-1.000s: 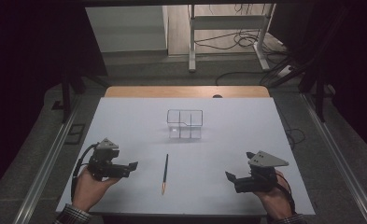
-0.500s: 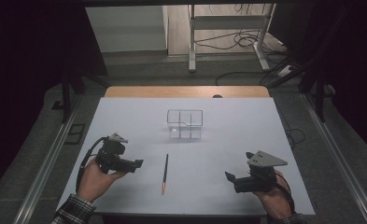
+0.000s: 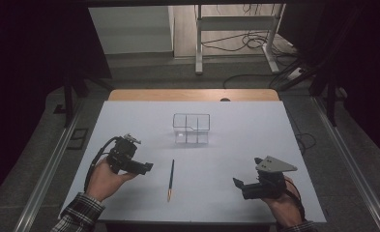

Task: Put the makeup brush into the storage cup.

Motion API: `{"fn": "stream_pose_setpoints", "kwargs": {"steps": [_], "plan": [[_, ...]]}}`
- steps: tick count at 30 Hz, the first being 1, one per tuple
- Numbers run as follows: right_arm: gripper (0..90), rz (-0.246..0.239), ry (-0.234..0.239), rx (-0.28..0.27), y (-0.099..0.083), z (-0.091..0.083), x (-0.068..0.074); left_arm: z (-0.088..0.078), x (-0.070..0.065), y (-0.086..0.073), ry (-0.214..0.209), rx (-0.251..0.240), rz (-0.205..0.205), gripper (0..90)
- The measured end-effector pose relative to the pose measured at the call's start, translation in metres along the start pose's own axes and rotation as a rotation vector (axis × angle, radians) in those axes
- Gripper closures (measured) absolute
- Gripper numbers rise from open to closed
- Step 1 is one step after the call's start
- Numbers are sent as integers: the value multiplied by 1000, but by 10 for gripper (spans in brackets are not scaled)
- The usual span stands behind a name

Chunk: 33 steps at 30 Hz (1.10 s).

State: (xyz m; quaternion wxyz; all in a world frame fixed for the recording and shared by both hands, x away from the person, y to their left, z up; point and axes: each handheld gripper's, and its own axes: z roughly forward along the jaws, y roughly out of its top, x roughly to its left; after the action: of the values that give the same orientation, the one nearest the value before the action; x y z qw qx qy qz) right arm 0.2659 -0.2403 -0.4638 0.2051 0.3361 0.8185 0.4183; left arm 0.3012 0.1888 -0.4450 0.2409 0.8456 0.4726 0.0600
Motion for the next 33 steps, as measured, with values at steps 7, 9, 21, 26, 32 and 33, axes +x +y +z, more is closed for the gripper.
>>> {"fn": "stream_pose_setpoints", "kwargs": {"steps": [7, 9, 21, 26, 32, 33], "plan": [[0, -2, -2, 4, 0, 1, 0, 4, -4, 12, 2, 48, 16, 169], [0, -2, -2, 5, 0, 1, 0, 6, -6, 15, 2, 58, 19, 177], [0, 0, -2, 11, 0, 1, 0, 18, -12, 26, -4, 120, 14, 306], [0, 1, -3, 14, 0, 1, 0, 22, -16, 29, -8, 137, 10, 370], [0, -2, -3, 17, 0, 2, 0, 31, -22, 31, -20, 147, -3, 443], [0, -4, -4, 18, 0, 2, 0, 33, -23, 31, -23, 150, -6, 455]]}}
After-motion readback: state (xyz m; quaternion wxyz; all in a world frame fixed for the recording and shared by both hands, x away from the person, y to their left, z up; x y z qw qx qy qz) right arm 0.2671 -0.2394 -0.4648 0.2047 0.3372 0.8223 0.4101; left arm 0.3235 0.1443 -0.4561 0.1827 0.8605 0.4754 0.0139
